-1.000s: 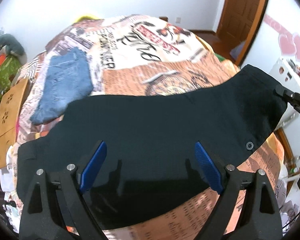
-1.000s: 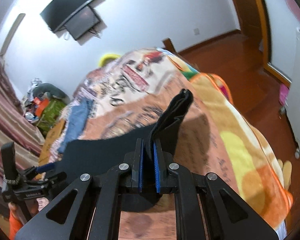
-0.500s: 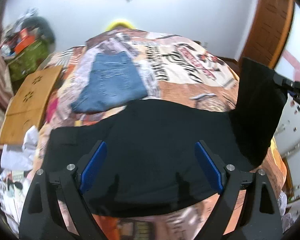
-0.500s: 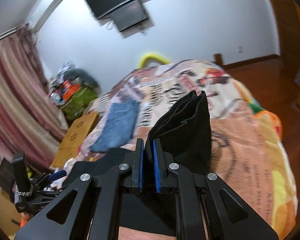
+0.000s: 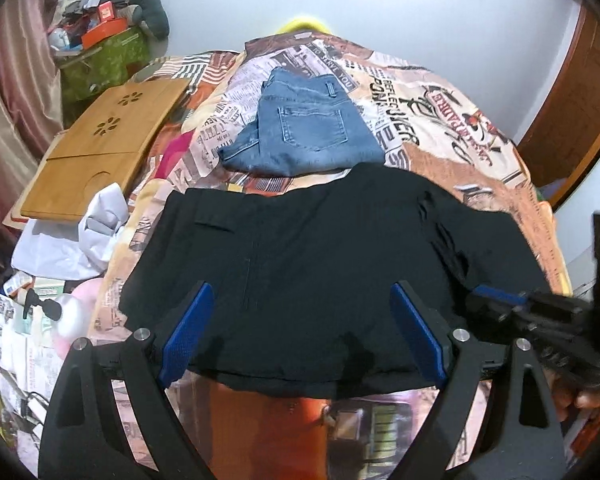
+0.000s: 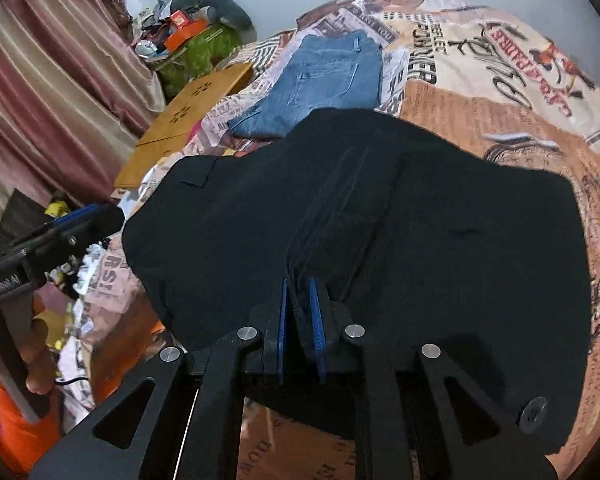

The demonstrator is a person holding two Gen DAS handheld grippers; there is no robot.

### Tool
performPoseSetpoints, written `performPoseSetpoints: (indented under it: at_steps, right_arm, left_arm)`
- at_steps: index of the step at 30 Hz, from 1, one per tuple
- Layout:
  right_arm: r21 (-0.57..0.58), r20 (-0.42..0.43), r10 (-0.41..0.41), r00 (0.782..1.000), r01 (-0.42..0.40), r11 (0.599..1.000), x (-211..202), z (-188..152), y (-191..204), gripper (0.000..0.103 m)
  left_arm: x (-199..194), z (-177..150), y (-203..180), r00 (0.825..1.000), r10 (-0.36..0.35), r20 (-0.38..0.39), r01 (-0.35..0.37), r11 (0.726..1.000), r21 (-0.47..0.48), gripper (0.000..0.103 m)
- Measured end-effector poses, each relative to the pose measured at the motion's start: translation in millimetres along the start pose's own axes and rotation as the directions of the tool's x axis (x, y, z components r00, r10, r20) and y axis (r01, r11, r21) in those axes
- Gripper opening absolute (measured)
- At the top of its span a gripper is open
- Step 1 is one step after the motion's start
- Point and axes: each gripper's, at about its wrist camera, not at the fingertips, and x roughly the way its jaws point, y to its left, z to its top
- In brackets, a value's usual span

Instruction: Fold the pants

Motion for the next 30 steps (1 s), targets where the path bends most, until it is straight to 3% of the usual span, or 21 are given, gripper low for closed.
performPoseSetpoints:
  at_steps: [4, 14, 18, 23, 30]
  right_arm:
    - [0.002, 0.011, -0.003, 1.000, 0.003, 1.000, -18.9, 6.7, -3.5, 0.034]
    - [0.024, 0.177, -0.139, 0.974, 0.137, 0.990, -87.3, 24.5, -55.3, 0.034]
    - [0.039, 0.199, -0.194, 0.961, 0.191, 0.981, -101.9, 33.0, -80.7, 0.034]
    - [0.035, 0.197, -0.231, 0.953, 0.229, 0.973, -101.2, 37.4, -106.1, 0.034]
    - [0.013, 0.107, -0.215, 0.971, 0.215, 0.977, -59.5, 37.8, -129.8, 0.034]
  left_arm:
    - [2.2, 5.2, -9.5, 1.000, -0.005, 0.005, 0.005, 1.000, 0.022, 0.090]
    - [5.8, 37.2, -77.6, 0.998, -0.029, 0.048, 0.019, 0.983, 0.184, 0.090]
    - [14.8, 51.4, -109.3, 0.997, -0.051, 0.051, 0.037, 0.968, 0.248, 0.090]
    - [40.8, 71.2, -146.1, 0.997, -0.073, 0.023, 0.063, 0.953, 0.295, 0.091]
    - [95.3, 72.4, -185.1, 0.994, -0.047, -0.101, 0.082, 0.924, 0.375, 0.091]
